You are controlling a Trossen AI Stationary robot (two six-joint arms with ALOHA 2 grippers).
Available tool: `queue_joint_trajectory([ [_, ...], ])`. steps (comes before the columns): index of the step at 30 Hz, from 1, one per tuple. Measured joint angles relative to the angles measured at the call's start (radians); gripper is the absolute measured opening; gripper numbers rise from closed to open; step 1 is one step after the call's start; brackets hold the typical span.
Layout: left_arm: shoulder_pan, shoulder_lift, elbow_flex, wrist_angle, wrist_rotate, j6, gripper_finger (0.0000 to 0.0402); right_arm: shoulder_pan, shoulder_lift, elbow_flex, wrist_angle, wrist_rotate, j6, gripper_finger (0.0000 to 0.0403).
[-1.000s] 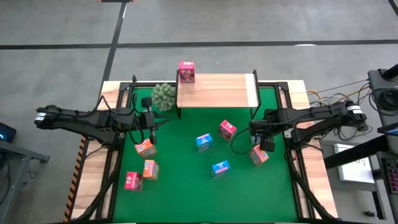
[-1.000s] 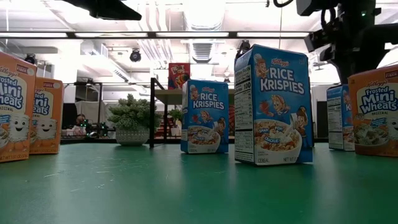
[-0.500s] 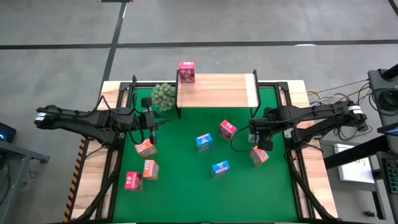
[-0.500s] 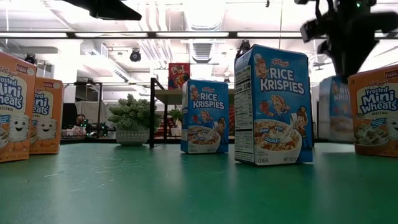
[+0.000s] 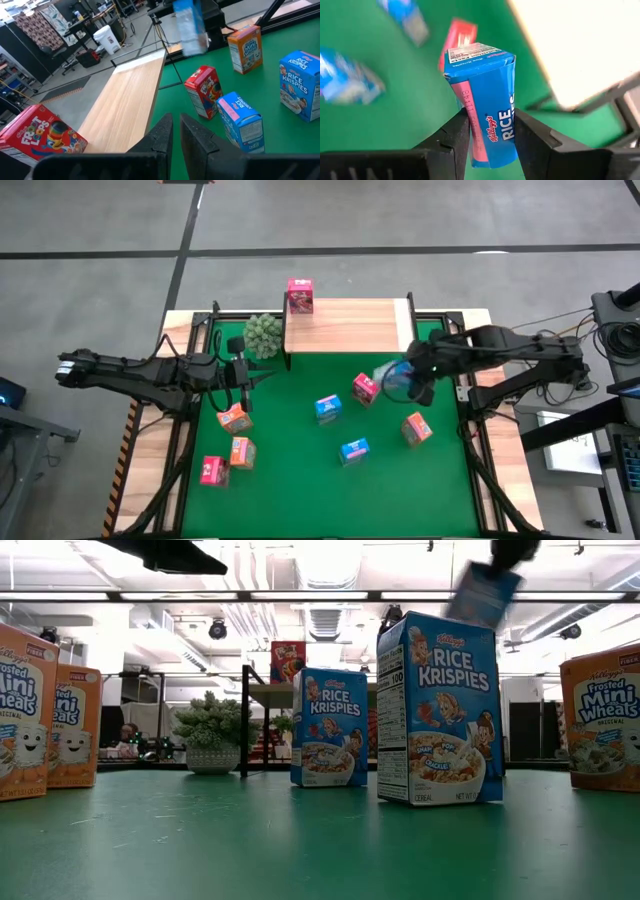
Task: Stack cereal on shelf
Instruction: Put the top right blue cereal box on the shelf
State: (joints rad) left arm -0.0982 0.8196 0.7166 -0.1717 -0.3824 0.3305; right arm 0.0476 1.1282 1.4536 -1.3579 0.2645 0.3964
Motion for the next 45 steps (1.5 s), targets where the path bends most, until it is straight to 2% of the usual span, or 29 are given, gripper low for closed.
queue_joint_trajectory([
  [8,0.0,0.0,0.0,0.014,0.0,0.017,0.0015,-0.105,0.053,0.084,0.234,0.027,-0.134,0.0123],
  [21,0.0,0.0,0.0,0.015,0.0,0.027,0.0015,-0.399,0.312,0.366,0.205,0.016,-0.414,0.0123],
  [29,0.0,0.0,0.0,0.014,0.0,0.027,0.0015,-0.482,0.481,0.517,0.199,0.012,-0.594,0.0123],
  [32,0.0,0.0,-0.002,0.014,0.0,0.027,0.0015,-0.5,0.536,0.567,0.178,-0.028,-0.615,0.0124],
  [36,0.0,0.0,-0.005,0.014,0.0,0.021,0.0015,-0.519,0.58,0.613,0.175,-0.144,-0.606,0.0143],
  [45,0.0,0.0,-0.006,0.014,0.0,-0.004,0.0015,-0.536,0.629,0.635,0.166,-0.151,-0.607,0.0207],
])
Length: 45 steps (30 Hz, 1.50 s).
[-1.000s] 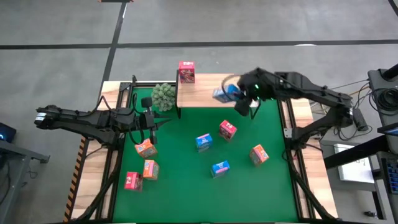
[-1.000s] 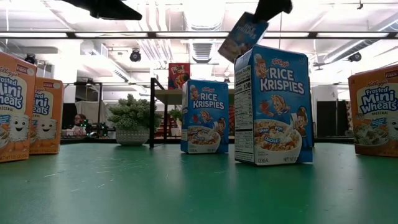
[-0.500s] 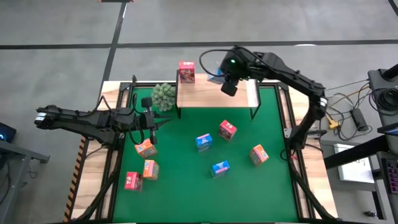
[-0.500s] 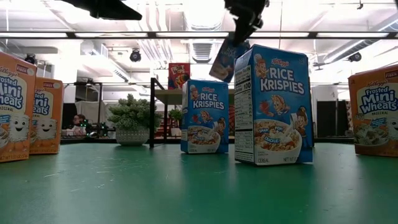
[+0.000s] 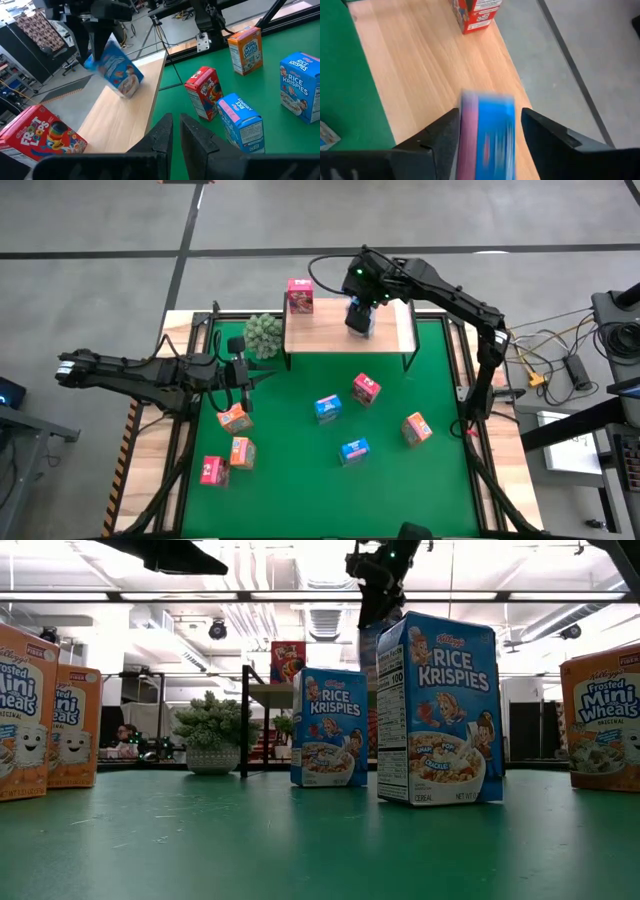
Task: Stack cereal on shelf
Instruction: Put the top right blue cereal box on the shelf
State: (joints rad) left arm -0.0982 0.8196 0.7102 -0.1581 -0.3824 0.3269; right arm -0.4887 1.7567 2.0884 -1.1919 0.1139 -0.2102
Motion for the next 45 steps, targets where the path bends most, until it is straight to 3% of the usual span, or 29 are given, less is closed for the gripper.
queue_joint_trajectory([
  [13,0.0,0.0,0.0,-0.003,0.0,-0.016,0.0015,0.022,-0.034,0.045,-0.01,-0.043,0.057,0.0208],
  [17,0.0,0.0,0.0,-0.011,0.0,-0.028,0.0015,0.071,-0.07,0.043,-0.06,-0.123,0.08,0.0177],
  [22,0.0,0.0,0.0,-0.01,0.0,-0.034,0.0015,0.152,-0.119,-0.002,-0.172,-0.121,0.143,0.0108],
  [29,0.0,0.0,0.0,-0.018,0.0,-0.049,0.0015,0.218,-0.214,-0.236,-0.159,-0.057,0.212,0.0015],
  [37,0.0,0.0,0.0,-0.023,0.0,-0.049,0.0015,0.196,-0.369,-0.604,0.106,0.131,0.229,0.0013],
  [45,0.0,0.0,0.0,-0.022,0.0,-0.048,0.0015,0.14,-0.45,-0.82,0.396,0.149,0.164,0.0013],
])
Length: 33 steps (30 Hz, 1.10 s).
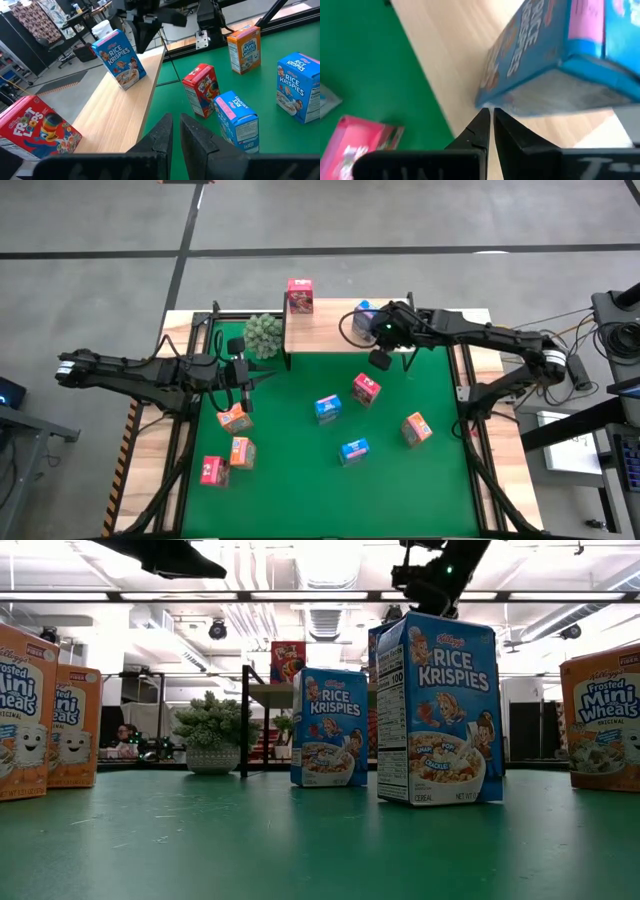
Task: Stack cereal on shelf
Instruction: Put the top right blue cereal box on the shelf
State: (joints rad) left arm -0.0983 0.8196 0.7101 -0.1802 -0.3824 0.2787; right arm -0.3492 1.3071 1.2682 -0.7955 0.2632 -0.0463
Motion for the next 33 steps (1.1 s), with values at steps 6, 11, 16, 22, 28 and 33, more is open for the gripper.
queue_joint_trajectory([
  [6,0.0,0.0,0.0,0.001,0.0,0.005,0.0015,-0.047,0.034,-0.037,0.133,0.021,-0.103,0.0013],
  [11,0.0,0.0,0.0,0.002,0.0,0.017,0.0015,-0.086,0.098,-0.037,0.219,0.064,-0.195,0.0013],
  [16,0.0,0.0,0.0,0.002,0.0,0.018,0.0015,-0.111,0.143,-0.012,0.226,0.173,-0.247,0.0013],
  [22,0.0,0.0,0.0,0.002,0.0,0.023,0.0015,-0.123,0.17,0.004,0.276,0.182,-0.253,0.0013],
  [28,0.0,0.0,0.0,0.002,0.0,0.023,0.0015,-0.123,0.2,0.004,0.316,0.175,-0.251,0.0013],
  [33,0.0,0.0,0.0,0.001,0.0,0.023,0.0015,-0.123,0.193,0.004,0.29,0.184,-0.179,0.0013],
])
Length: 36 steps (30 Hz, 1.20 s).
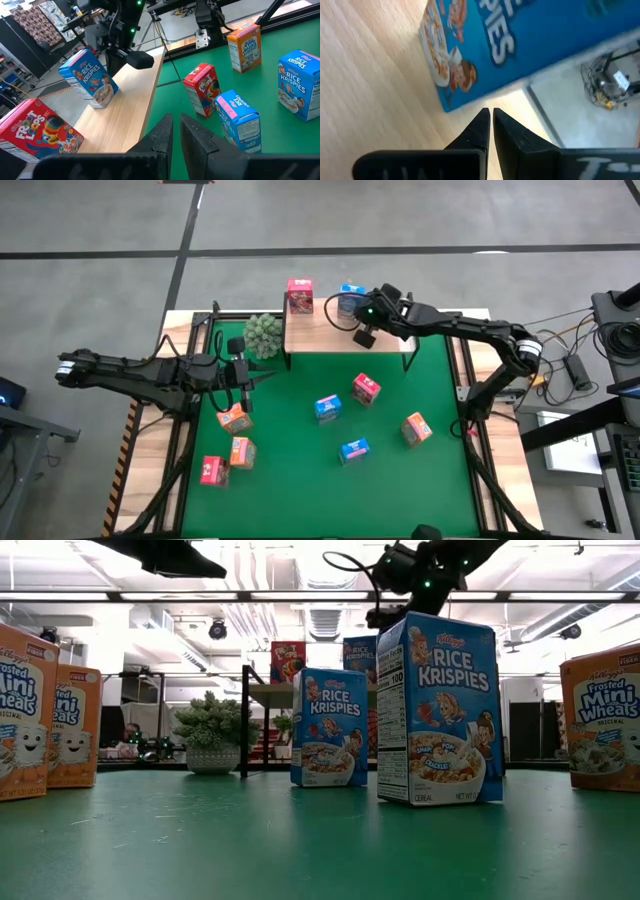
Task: Stack cereal on shelf
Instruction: Put the top right blue cereal box on the shelf
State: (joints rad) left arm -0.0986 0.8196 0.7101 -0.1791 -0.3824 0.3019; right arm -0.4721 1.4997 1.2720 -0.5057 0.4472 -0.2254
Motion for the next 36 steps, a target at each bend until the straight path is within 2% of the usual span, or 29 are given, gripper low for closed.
queue_joint_trajectory([
  [6,0.0,0.0,0.0,-0.001,0.0,-0.006,0.0015,0.03,-0.037,0.0,-0.137,-0.013,0.084,0.0013],
  [9,0.0,0.0,0.0,-0.001,0.0,-0.014,0.0015,0.051,-0.058,-0.012,-0.145,-0.07,0.108,0.0013],
  [13,0.0,0.0,0.0,-0.001,0.0,-0.023,0.0015,0.076,-0.064,-0.064,0.009,-0.166,0.085,0.0013],
  [21,0.0,0.0,0.0,-0.001,0.0,-0.027,0.0015,0.054,-0.061,-0.204,0.414,-0.158,-0.008,0.0013],
  [30,0.0,0.0,0.0,0.0,0.0,-0.027,0.0015,-0.013,-0.058,-0.261,0.541,-0.158,-0.011,0.0013],
  [36,0.0,0.0,0.0,0.0,0.0,-0.02,0.0015,-0.011,-0.058,-0.267,0.546,-0.165,-0.001,0.0013],
])
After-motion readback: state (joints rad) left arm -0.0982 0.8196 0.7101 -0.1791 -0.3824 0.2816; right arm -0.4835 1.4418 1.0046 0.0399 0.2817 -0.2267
